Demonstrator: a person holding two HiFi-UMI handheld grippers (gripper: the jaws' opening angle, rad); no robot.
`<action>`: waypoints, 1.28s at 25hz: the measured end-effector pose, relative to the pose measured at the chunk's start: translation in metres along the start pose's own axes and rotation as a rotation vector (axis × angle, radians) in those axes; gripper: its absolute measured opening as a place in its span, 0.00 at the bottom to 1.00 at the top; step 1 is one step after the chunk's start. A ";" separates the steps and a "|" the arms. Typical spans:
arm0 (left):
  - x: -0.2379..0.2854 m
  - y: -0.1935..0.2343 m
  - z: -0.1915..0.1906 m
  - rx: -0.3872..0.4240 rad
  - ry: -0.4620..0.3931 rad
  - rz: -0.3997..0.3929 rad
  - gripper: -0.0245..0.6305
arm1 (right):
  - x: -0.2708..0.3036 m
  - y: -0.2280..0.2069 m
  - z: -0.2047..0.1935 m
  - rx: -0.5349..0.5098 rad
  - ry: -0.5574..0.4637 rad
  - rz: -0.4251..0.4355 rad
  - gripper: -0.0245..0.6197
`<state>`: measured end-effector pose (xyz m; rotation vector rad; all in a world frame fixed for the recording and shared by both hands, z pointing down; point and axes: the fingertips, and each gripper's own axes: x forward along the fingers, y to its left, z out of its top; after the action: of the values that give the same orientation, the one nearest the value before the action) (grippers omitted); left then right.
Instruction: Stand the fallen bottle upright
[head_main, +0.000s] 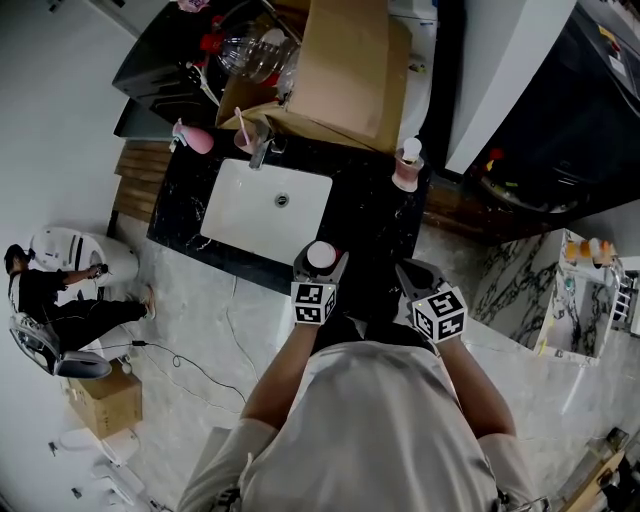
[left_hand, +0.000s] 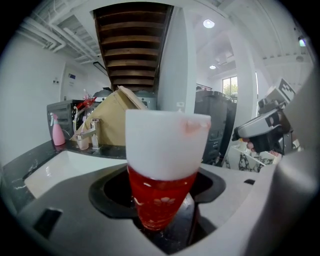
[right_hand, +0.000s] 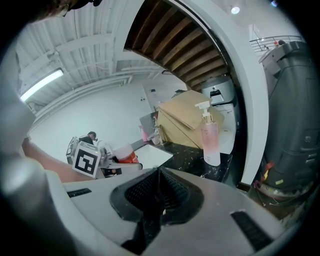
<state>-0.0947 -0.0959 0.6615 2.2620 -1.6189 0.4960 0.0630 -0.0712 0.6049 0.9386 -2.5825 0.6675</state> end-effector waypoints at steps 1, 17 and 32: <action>-0.001 -0.002 0.000 0.002 -0.002 0.000 0.51 | -0.002 0.001 0.000 -0.001 -0.001 -0.002 0.09; -0.022 -0.008 -0.003 -0.002 0.024 -0.021 0.57 | -0.016 0.017 0.009 -0.031 -0.026 0.003 0.09; -0.082 0.007 0.040 -0.031 -0.074 -0.126 0.57 | 0.005 0.062 0.041 -0.076 -0.044 -0.011 0.09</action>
<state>-0.1221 -0.0466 0.5894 2.3667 -1.4944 0.3580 0.0129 -0.0533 0.5528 0.9531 -2.6187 0.5479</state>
